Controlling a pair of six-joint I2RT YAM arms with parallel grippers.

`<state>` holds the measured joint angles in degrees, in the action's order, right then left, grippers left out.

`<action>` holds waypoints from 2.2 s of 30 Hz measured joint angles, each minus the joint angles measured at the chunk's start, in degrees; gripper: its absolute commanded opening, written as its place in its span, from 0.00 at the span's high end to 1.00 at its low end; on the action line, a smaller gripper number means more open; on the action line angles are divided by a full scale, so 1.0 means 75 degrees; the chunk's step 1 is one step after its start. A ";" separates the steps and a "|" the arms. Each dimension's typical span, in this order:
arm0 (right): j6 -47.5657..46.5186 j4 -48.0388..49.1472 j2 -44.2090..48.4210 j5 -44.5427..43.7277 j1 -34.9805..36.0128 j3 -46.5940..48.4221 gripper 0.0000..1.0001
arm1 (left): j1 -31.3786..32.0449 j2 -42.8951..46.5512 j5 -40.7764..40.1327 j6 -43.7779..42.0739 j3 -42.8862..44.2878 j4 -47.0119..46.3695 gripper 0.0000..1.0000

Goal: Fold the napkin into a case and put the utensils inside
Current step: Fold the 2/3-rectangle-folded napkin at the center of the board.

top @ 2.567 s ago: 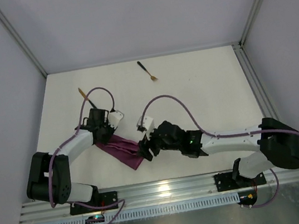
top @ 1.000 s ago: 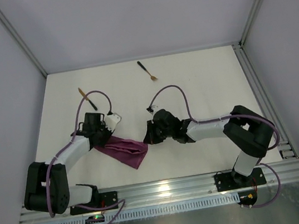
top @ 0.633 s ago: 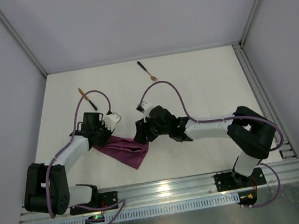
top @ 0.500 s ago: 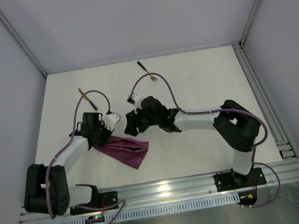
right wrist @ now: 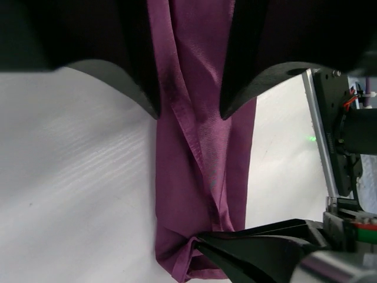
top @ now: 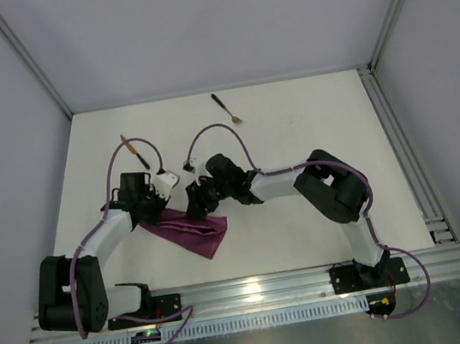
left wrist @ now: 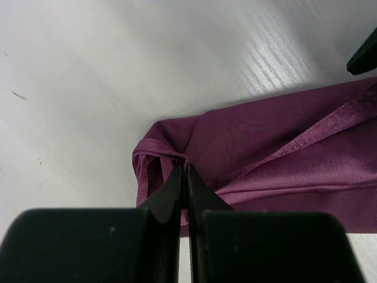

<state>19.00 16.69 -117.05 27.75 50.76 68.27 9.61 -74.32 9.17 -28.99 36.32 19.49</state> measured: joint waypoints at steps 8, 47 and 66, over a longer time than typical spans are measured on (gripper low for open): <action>-0.0006 0.0405 0.0012 0.0003 0.0294 -0.0251 0.79 | -0.0256 -0.0003 0.0140 -0.0009 0.0000 -0.0012 1.00; 0.0699 -0.1105 0.1585 -0.1020 0.0201 0.0557 0.54 | -0.0621 0.0157 -0.0076 -0.0880 -0.0577 -0.0493 1.00; 0.2728 -0.2063 -0.2597 0.0166 -0.0248 0.4013 0.48 | -0.0624 0.0405 -0.0073 -0.1413 -0.0898 -0.0889 1.00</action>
<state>39.46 1.21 -136.53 28.99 48.90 98.37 4.93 -71.29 8.62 -39.59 29.58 12.82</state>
